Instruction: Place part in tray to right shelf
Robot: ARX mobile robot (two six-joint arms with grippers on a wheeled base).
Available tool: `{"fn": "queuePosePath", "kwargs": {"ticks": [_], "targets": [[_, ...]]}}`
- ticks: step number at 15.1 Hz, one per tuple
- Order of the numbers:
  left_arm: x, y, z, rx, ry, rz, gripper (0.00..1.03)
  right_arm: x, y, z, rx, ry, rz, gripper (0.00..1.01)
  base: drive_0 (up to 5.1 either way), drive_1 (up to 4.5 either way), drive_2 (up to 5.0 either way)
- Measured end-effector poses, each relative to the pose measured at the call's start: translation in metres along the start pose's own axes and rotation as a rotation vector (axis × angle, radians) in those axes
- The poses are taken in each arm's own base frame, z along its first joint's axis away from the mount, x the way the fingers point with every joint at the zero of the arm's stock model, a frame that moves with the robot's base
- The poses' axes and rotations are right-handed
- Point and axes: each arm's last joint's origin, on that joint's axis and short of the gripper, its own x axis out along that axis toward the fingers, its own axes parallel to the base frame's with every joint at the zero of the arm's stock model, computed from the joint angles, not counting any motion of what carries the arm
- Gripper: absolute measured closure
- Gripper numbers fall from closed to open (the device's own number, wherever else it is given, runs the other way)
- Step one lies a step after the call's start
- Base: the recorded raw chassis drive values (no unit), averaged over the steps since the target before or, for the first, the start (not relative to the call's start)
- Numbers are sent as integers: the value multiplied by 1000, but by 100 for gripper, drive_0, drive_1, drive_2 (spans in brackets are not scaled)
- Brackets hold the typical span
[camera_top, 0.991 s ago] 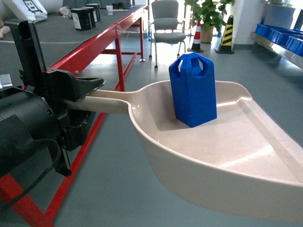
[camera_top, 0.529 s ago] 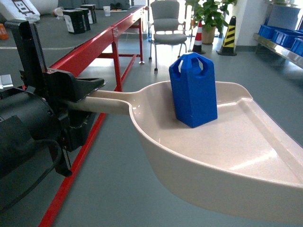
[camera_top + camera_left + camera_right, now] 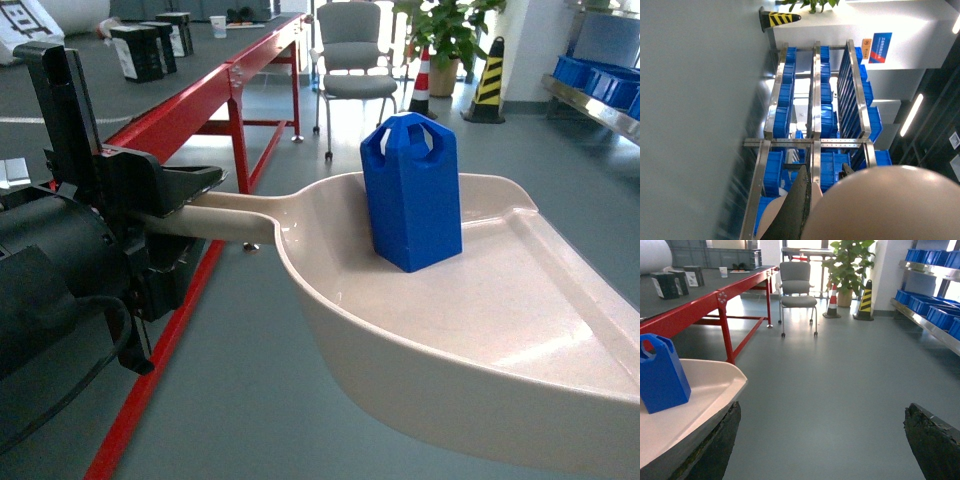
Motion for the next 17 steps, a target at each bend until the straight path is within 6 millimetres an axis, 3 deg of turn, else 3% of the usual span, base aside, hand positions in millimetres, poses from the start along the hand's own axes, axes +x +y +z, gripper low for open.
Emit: {"fn": "queuePosePath", "kwargs": {"ticks": [9,17], "targets": [[0,0,1,0,-3,4,90,0,0,0,0,4,2,3,294,197,-497],[0,0,0,0,0,0,90,0,0,0,0,0,2,3,18,431,-396]]}}
